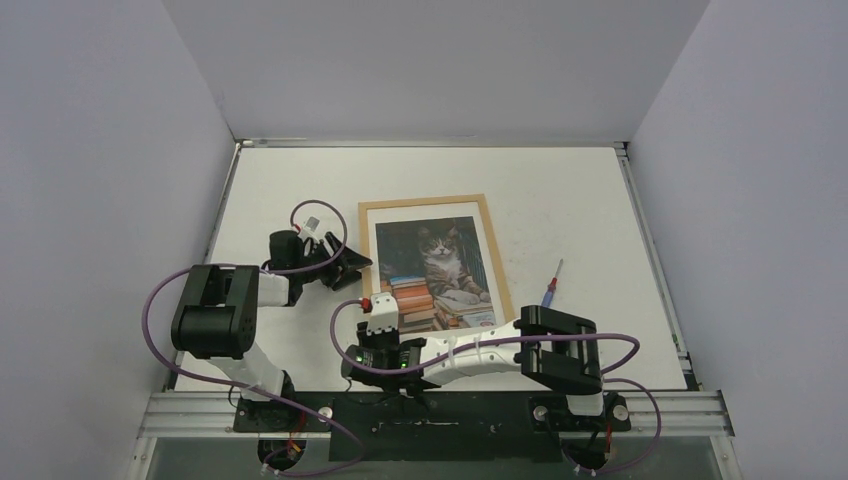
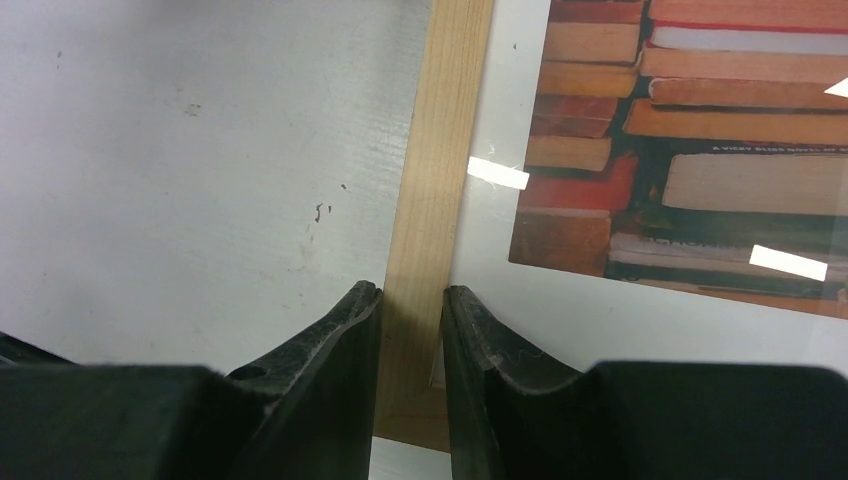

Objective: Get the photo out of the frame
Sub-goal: Turn over the photo frame at the center of the board.

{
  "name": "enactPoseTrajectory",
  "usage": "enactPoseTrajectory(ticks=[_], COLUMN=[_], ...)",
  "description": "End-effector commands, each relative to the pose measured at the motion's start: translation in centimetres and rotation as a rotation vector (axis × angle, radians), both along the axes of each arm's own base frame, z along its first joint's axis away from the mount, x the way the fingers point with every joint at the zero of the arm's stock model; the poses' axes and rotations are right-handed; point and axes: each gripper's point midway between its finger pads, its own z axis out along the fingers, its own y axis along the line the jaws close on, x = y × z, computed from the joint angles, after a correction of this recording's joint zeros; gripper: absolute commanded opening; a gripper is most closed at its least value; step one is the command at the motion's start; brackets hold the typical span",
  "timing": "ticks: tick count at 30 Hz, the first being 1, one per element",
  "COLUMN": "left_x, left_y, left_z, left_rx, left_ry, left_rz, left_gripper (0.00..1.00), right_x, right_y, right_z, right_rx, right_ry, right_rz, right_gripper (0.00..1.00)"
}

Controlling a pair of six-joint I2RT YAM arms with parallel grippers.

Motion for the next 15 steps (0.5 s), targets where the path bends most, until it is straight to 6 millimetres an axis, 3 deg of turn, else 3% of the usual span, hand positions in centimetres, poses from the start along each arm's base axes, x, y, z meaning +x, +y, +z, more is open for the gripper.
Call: enactPoseTrajectory(ticks=[1,15], left_x=[1.3,1.3], left_y=[-0.7,-0.7], left_z=[3.2,2.8], left_rx=[-0.054,-0.08], left_ry=[-0.16,-0.169], left_rz=[-0.029,-0.022], left_gripper=[0.56,0.62], right_x=[0.0,0.0], right_y=[2.3,2.3], right_z=[6.1,7.5], right_rx=[0.219,0.332], right_ry=[-0.031,-0.004], right_rz=[-0.004,0.017], right_gripper=[0.03,0.03])
